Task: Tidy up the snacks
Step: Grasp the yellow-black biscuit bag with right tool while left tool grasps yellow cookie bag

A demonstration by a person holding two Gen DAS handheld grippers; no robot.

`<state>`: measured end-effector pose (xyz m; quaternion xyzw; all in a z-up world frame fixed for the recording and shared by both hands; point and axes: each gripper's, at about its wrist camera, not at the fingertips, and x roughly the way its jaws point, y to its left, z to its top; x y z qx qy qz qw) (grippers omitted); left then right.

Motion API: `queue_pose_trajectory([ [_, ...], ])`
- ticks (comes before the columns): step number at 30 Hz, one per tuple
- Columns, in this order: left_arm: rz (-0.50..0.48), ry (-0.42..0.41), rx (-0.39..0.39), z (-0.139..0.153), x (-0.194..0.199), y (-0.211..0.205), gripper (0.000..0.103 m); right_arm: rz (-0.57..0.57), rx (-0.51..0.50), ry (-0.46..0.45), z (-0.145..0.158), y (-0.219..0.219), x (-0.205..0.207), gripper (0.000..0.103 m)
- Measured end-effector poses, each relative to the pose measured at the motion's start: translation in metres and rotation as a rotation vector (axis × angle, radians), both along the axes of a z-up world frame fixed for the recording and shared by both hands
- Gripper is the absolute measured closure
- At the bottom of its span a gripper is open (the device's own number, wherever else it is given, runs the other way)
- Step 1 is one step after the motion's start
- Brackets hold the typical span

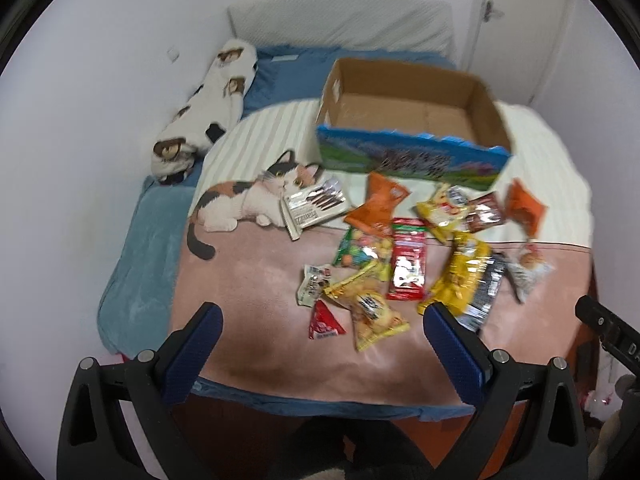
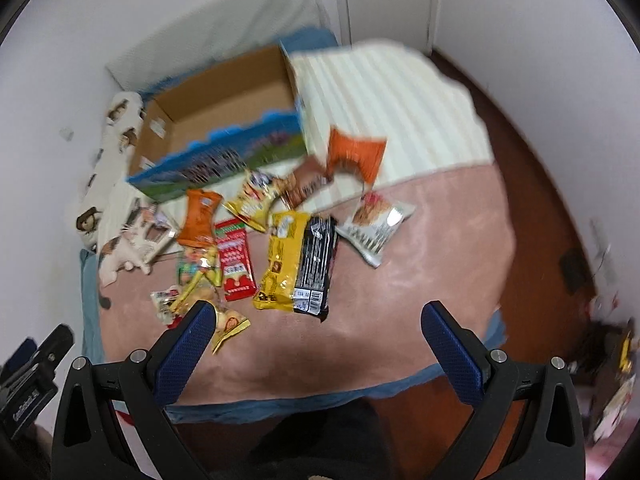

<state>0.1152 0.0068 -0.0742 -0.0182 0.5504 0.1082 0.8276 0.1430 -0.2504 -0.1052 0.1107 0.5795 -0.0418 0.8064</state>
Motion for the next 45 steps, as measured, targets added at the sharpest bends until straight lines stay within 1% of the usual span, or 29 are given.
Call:
queue_pose_trajectory([
  [1,0.01,0.019,0.003,-0.012,0.009,0.001,0.0,-0.006,0.013,0.018,-0.015,0.0,0.009,0.0],
  [2,0.02,0.04,0.01,-0.023,0.018,0.002,0.0,-0.017,0.022,0.051,-0.039,0.0,0.024,0.0],
  [3,0.024,0.061,0.009,-0.038,0.027,0.004,0.0,-0.027,0.025,0.077,-0.057,0.0,0.035,0.0],
  [5,0.019,0.095,0.011,-0.06,0.044,0.005,0.0,-0.035,0.028,0.11,-0.088,0.002,0.052,0.0],
  [6,0.014,0.118,0.016,-0.074,0.054,0.004,0.0,-0.047,0.026,0.153,-0.113,0.005,0.065,0.0],
  [8,0.005,0.153,0.017,-0.097,0.069,0.005,0.0,-0.057,0.052,0.202,-0.148,0.009,0.081,0.0],
  [12,0.03,0.223,0.017,-0.131,0.085,0.016,0.0,-0.05,0.021,0.272,-0.197,0.03,0.099,0.0],
  [13,0.04,0.233,0.016,-0.137,0.087,0.02,0.0,-0.05,0.019,0.283,-0.205,0.034,0.101,0.0],
  [15,0.066,0.262,-0.003,-0.15,0.093,0.029,0.0,-0.056,0.021,0.32,-0.227,0.041,0.106,0.0],
  [17,0.091,0.274,-0.023,-0.158,0.096,0.035,0.0,-0.058,0.023,0.343,-0.243,0.046,0.109,0.0],
  [20,0.1,0.296,-0.027,-0.168,0.092,0.036,0.0,-0.053,0.039,0.381,-0.27,0.055,0.108,0.003],
  [22,0.106,0.32,-0.058,-0.174,0.086,0.036,0.0,-0.042,0.015,0.359,-0.276,0.06,0.107,0.008],
  [24,0.125,0.353,-0.102,-0.184,0.077,0.034,0.0,-0.009,0.0,0.335,-0.278,0.067,0.103,0.016],
  [27,0.168,0.409,-0.189,-0.204,0.064,0.031,0.001,0.03,0.011,0.323,-0.277,0.072,0.095,0.018],
  [29,0.193,0.434,-0.261,-0.216,0.062,0.028,0.004,0.048,0.014,0.326,-0.277,0.072,0.091,0.018],
  [31,0.219,0.439,-0.341,-0.227,0.063,0.025,0.011,0.067,0.014,0.325,-0.278,0.072,0.086,0.018],
  [32,0.231,0.437,-0.377,-0.233,0.065,0.025,0.013,0.071,0.011,0.324,-0.279,0.071,0.086,0.018],
  [35,0.269,0.419,-0.419,-0.247,0.071,0.023,0.029,0.072,0.006,0.329,-0.287,0.071,0.08,0.018],
  [37,0.292,0.417,-0.408,-0.259,0.073,0.023,0.054,0.074,0.008,0.336,-0.292,0.071,0.08,0.018],
  [38,0.301,0.416,-0.407,-0.264,0.074,0.025,0.057,0.076,0.01,0.336,-0.295,0.067,0.081,0.018],
  [39,0.304,0.408,-0.39,-0.266,0.073,0.026,0.061,0.082,0.008,0.339,-0.299,0.07,0.081,0.018],
  [41,0.265,0.384,-0.352,-0.266,0.07,0.026,0.064,0.103,-0.002,0.34,-0.302,0.075,0.08,0.018],
  [42,0.22,0.375,-0.319,-0.263,0.069,0.023,0.064,0.114,-0.008,0.341,-0.303,0.077,0.079,0.018],
  [44,0.106,0.358,-0.219,-0.253,0.068,0.011,0.065,0.145,-0.026,0.35,-0.304,0.089,0.089,0.018],
  [45,0.064,0.355,-0.178,-0.251,0.069,0.007,0.065,0.156,-0.029,0.355,-0.301,0.092,0.087,0.018],
])
